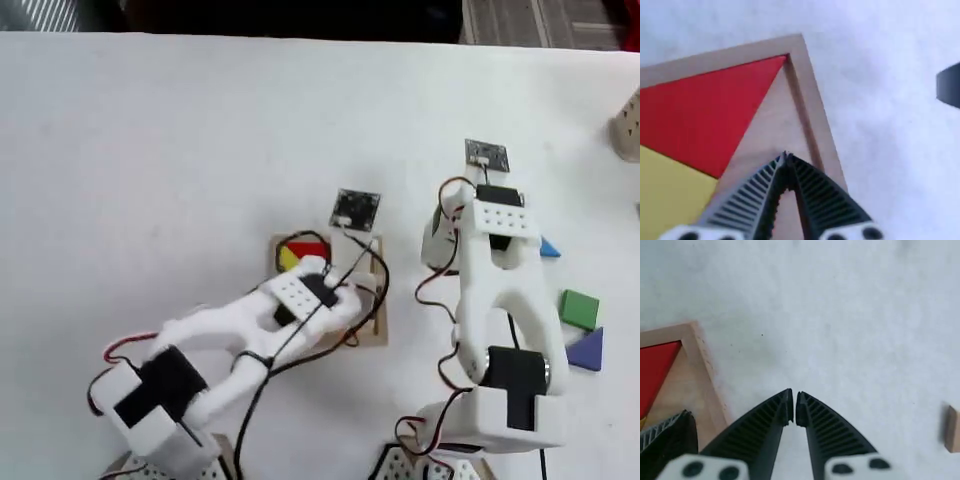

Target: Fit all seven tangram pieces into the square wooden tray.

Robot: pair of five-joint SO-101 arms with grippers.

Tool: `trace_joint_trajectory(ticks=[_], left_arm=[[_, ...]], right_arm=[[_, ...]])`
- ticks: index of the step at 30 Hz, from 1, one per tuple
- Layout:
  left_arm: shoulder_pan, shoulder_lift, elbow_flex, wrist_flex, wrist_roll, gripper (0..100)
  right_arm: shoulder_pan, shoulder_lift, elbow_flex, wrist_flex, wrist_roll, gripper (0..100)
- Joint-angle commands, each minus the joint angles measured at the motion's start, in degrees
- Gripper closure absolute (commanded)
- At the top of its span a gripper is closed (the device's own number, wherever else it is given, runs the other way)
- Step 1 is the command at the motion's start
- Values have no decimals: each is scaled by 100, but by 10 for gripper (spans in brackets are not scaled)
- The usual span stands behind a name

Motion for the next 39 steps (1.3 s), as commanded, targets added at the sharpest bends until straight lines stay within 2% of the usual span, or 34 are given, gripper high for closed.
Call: trace_joint_trajectory(ticks=[1, 11, 26, 31, 39], left_arm=[[268, -391, 35, 18, -105, 977], [259, -989, 633, 26, -114, 977], [-356, -1033, 976, 35, -114, 977], [-330, -1165, 853, 378, -114, 977], [-356, -2132, 870, 870, -123, 977]], right_arm=[[22, -136, -35, -66, -9, 981], [22, -136, -35, -66, 0, 981], [31, -136, -35, -66, 0, 981], [127, -136, -44, -101, 0, 981], [127, -136, -44, -101, 0, 981]])
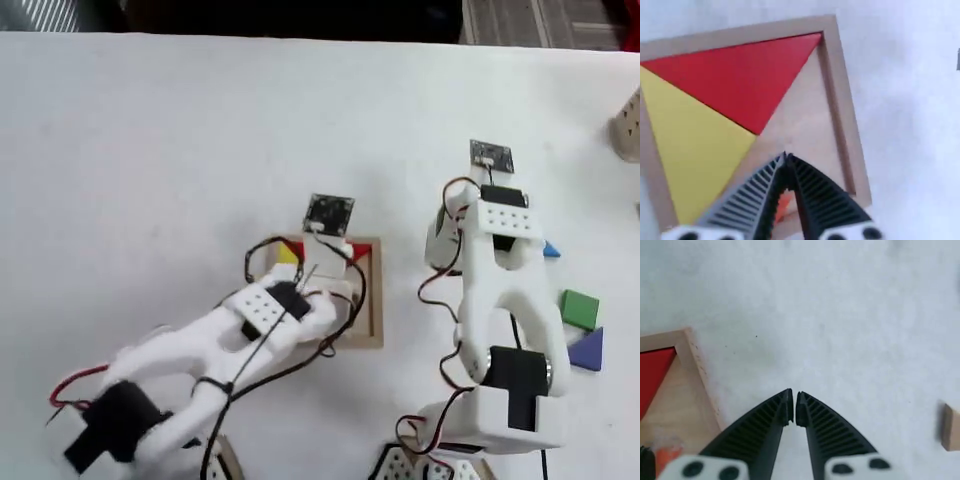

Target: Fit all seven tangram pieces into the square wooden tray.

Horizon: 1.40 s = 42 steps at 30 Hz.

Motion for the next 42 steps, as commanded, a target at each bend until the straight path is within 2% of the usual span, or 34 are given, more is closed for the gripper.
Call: trace_joint_trajectory(ticks=[1, 6, 9, 11, 16, 20, 25, 29, 34, 42], left_arm=[[-84, -532, -132, 193, -70, 977], [-479, -664, -62, 114, -70, 977], [-866, -637, -18, -273, -70, 977], [-989, -567, -18, -448, -149, 977], [-752, -136, -18, -492, -1204, 977], [-532, 400, -114, -510, -1292, 977], [-532, 840, -246, -598, -1327, 977], [-585, 840, -202, -501, -1292, 977], [-673, 831, -246, 53, -1301, 977], [-673, 233, 0, 88, -1327, 977]], right_arm=[[22, -136, -44, -92, 0, 981], [31, -136, -44, -92, 0, 981], [84, -136, -44, -92, 0, 981], [365, -145, -79, -92, 0, 981], [1516, -145, -422, -48, 167, 981], [2158, -145, -580, -48, 1020, 981], [2747, -145, -633, -57, 1459, 981], [2853, -145, -607, -57, 1565, 981], [2835, -136, -598, -75, 1582, 981], [2870, -145, -712, -84, 1591, 981]])
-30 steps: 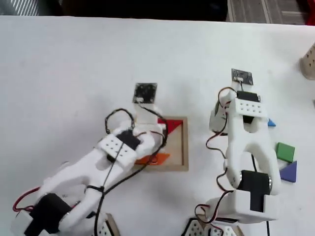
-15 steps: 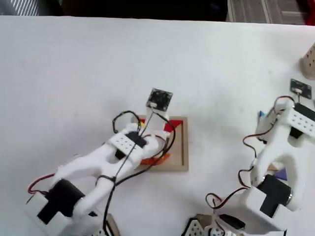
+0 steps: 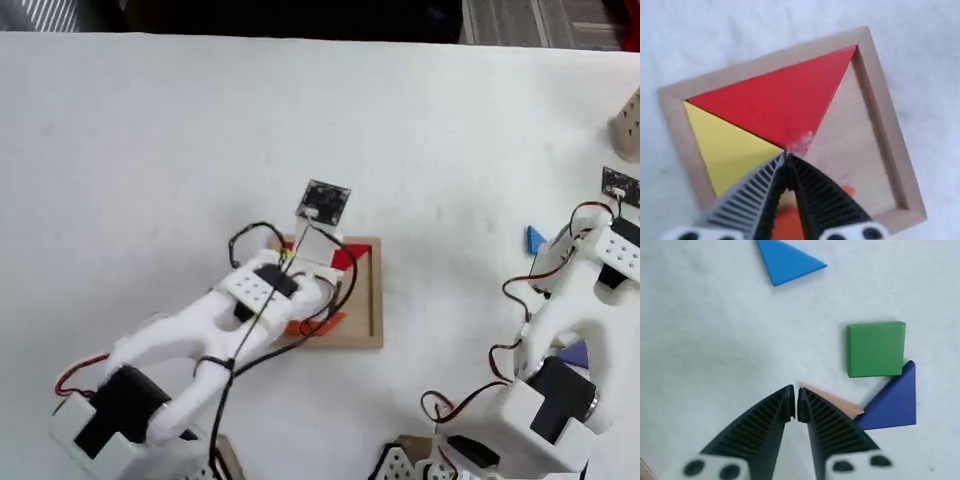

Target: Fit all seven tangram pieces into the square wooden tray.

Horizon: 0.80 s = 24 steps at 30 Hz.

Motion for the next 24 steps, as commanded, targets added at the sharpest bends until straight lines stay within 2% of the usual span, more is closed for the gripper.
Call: trace_joint_trajectory(ticks=[1, 4, 8, 14, 17, 19, 22, 24], left_arm=[[-48, -462, 237, 97, -44, 977], [-110, -866, 413, 97, -44, 977], [-523, -1288, 475, 88, -44, 977], [-1112, -1499, 510, -281, -44, 977], [-1095, -1411, 501, -334, -44, 977], [-1077, -1367, 501, -334, -44, 977], [-1086, -1367, 501, -343, -44, 977], [-1095, -1358, 501, -422, -44, 977]], right_arm=[[75, -145, -316, -75, 132, 981], [75, -145, -316, 4, 668, 980], [75, -136, -308, 295, 1222, 980], [84, -145, -211, 927, 3393, 980], [295, -145, -211, 1051, 3692, 973], [479, -145, -220, 1042, 3754, 924], [734, -136, -70, 1033, 4132, 816], [778, -145, 132, 936, 4519, 778]])
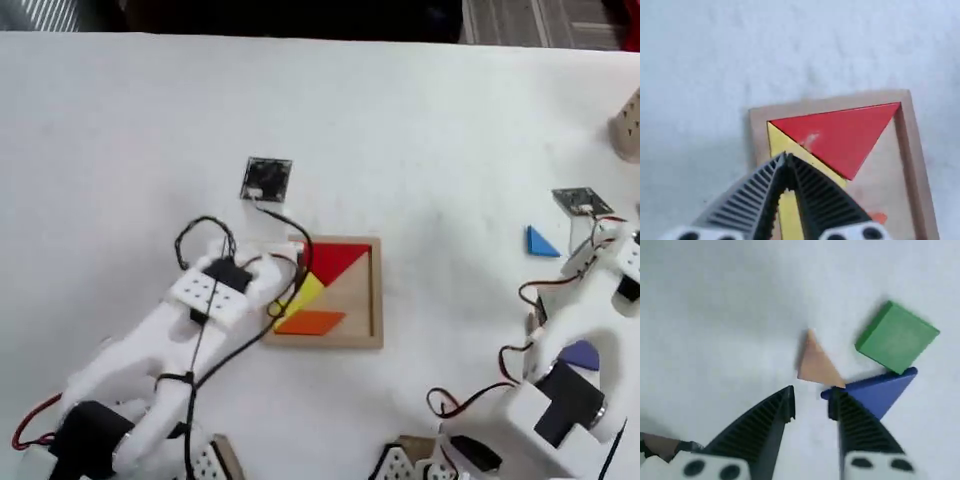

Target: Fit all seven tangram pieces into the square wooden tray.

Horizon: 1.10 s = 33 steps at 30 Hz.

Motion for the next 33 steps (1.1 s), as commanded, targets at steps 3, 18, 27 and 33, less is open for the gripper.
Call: trace_joint_trajectory(ticks=[3, 18, 27, 33], left_arm=[[-57, -110, -44, -237, -44, 977], [-66, -110, -35, -237, -44, 977], [-66, -110, -35, -237, -44, 977], [-66, -110, -35, -237, -44, 977]], right_arm=[[136, -145, 607, -347, 1064, 776], [57, -136, 1169, -1815, 1459, 776], [-66, -145, 1600, -1824, 2444, 776], [-75, -136, 1635, -2018, 2444, 778]])
